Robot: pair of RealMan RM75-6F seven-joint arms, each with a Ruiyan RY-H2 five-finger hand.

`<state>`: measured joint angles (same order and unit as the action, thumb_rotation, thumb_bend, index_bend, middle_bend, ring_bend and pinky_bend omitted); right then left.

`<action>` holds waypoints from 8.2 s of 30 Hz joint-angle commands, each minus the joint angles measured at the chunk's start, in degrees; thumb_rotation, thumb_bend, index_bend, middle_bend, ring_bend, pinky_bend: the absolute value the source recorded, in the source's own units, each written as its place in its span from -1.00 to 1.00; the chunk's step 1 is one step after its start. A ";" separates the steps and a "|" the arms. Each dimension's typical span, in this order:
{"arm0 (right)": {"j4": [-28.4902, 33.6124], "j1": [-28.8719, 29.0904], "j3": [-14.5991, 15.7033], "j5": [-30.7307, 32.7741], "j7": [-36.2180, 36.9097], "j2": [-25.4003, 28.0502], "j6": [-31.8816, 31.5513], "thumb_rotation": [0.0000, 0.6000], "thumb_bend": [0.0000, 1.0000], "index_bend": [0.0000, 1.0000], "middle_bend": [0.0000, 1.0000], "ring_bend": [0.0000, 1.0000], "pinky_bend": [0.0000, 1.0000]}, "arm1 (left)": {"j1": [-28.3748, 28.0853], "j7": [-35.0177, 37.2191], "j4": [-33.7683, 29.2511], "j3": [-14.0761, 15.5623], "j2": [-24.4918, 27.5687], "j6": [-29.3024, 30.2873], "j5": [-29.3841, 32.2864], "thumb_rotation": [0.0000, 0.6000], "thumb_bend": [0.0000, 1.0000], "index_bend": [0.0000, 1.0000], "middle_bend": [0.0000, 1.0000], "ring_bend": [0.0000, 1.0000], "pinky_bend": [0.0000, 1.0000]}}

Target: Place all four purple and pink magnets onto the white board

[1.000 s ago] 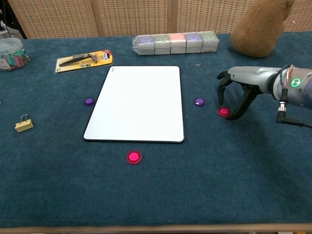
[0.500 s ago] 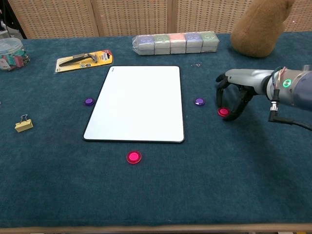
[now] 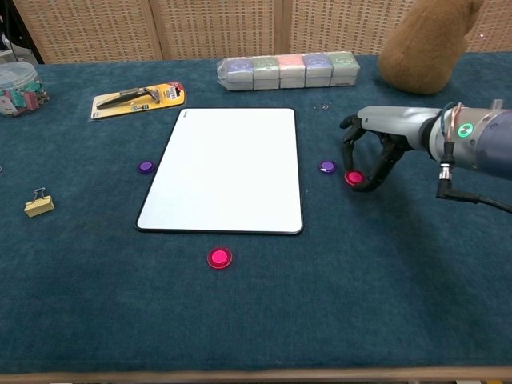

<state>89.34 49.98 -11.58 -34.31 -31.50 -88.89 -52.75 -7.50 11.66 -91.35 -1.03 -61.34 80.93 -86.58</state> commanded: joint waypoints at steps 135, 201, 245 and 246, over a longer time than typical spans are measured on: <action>17.91 -10.36 12.93 -23.71 6.46 17.50 -21.34 1.00 -1.00 -0.49 -1.00 -1.00 -1.00 | -10.08 -6.05 -0.15 -3.48 0.16 -13.81 3.89 1.00 -1.00 -1.00 -1.00 -1.00 -1.00; 6.41 -37.69 12.62 -45.30 34.93 25.61 -25.21 1.00 -1.00 -0.46 -1.00 -1.00 -1.00 | -42.93 -39.98 13.41 -8.95 -29.17 -33.42 49.98 1.00 -0.48 -0.21 -1.00 -1.00 -1.00; 6.53 -39.35 9.83 -46.43 37.42 26.59 -22.75 1.00 -1.00 -0.45 -1.00 -1.00 -1.00 | -44.93 -41.24 5.51 -9.25 -26.18 -30.87 50.01 1.00 -0.36 0.29 -1.00 -1.00 -1.00; 6.52 -39.37 9.81 -46.43 37.45 26.61 -22.71 1.00 -1.00 -0.44 -1.00 -1.00 -1.00 | -45.19 -41.49 5.24 -9.23 -26.36 -30.94 50.15 1.00 -0.36 0.29 -1.00 -1.00 -1.00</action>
<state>95.86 10.62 -1.76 -80.74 5.94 -62.29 -75.47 -52.43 -29.56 -85.83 -10.29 -87.55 50.12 -36.53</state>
